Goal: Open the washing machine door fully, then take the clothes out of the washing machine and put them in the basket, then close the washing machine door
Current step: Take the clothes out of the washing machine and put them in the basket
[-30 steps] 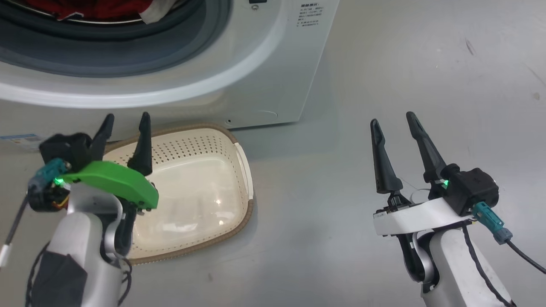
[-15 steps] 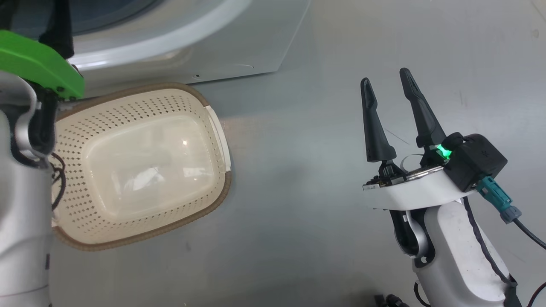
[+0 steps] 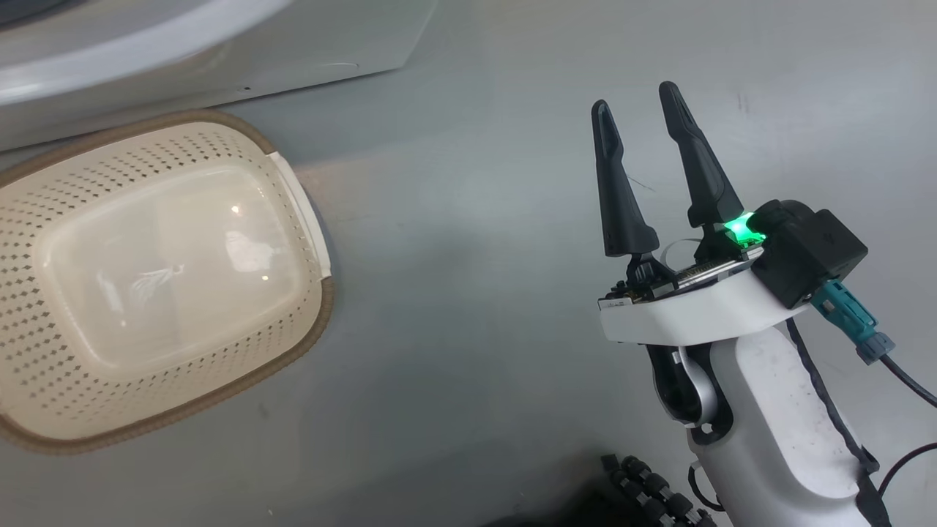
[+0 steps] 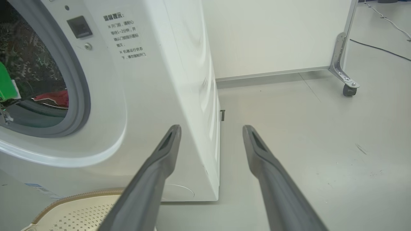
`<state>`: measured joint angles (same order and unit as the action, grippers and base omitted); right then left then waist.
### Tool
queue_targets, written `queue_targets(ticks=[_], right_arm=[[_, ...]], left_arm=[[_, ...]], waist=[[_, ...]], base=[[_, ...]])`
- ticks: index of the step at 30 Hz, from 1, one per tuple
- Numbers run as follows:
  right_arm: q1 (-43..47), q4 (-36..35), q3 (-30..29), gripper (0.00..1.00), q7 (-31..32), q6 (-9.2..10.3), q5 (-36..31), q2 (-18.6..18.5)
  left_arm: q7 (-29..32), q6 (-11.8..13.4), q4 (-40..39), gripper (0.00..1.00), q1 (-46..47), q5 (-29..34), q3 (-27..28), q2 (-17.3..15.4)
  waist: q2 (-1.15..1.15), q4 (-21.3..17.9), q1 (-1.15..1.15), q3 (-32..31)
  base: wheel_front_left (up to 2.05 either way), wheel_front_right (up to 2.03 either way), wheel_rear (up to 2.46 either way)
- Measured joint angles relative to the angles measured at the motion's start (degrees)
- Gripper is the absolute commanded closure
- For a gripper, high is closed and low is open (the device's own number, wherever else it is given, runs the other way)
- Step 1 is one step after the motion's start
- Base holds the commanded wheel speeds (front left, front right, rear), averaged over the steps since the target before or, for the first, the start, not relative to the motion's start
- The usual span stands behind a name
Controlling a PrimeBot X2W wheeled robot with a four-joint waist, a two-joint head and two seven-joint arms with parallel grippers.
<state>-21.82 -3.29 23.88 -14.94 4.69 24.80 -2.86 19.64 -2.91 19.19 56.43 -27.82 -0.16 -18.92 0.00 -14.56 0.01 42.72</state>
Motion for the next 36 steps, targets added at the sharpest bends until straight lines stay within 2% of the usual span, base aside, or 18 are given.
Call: queue_targets(ticks=[11, 19, 24, 25, 27, 36], right_arm=[[-1.32, -0.62, 1.98, 0.0, 0.0, 0.9, 1.81, 0.02], [-1.32, -0.18, 3.94, 0.0, 0.0, 1.09, 3.26, 0.05], [-1.32, -0.08, 3.97, 0.0, 0.0, 1.12, 3.26, 0.03], [-1.32, -0.01, 3.98, 0.0, 0.0, 1.16, 3.26, 0.04], [-1.32, 0.08, 3.98, 0.0, 0.0, 1.51, 3.25, 0.04], [-1.33, 0.31, 4.02, 0.0, 0.0, 1.54, 3.24, 0.03]], left_arm=[[5.58, -0.56, 5.44, 0.0, 6.69, -0.4, 1.0, -5.15], [9.2, -0.9, 10.21, 0.0, 7.99, -0.4, 0.54, -6.56], [12.21, -0.15, 12.76, 0.0, 8.86, -0.33, -0.12, -6.66], [12.78, 0.14, 13.19, 0.23, 8.93, -0.33, -0.23, -6.67], [13.54, 0.2, 13.67, 1.0, 9.1, -0.32, -0.52, -6.65], [13.62, 0.13, 13.97, 1.0, 10.31, 0.8, -1.87, -6.69]], waist=[[0.0, -5.49, 0.0, 2.34], [0.0, -6.86, 0.0, 2.06], [0.0, -7.14, 0.0, 1.57], [0.0, -7.15, 0.0, 1.5], [0.0, -7.14, -0.01, 1.37], [0.0, -6.82, -0.01, 1.02]], base=[[0.0, 0.0, 0.0], [0.0, 0.0, 0.0], [0.0, 0.0, 0.0], [0.0, 0.0, 0.0], [0.0, 0.0, 0.0], [0.0, 0.0, 0.0]])
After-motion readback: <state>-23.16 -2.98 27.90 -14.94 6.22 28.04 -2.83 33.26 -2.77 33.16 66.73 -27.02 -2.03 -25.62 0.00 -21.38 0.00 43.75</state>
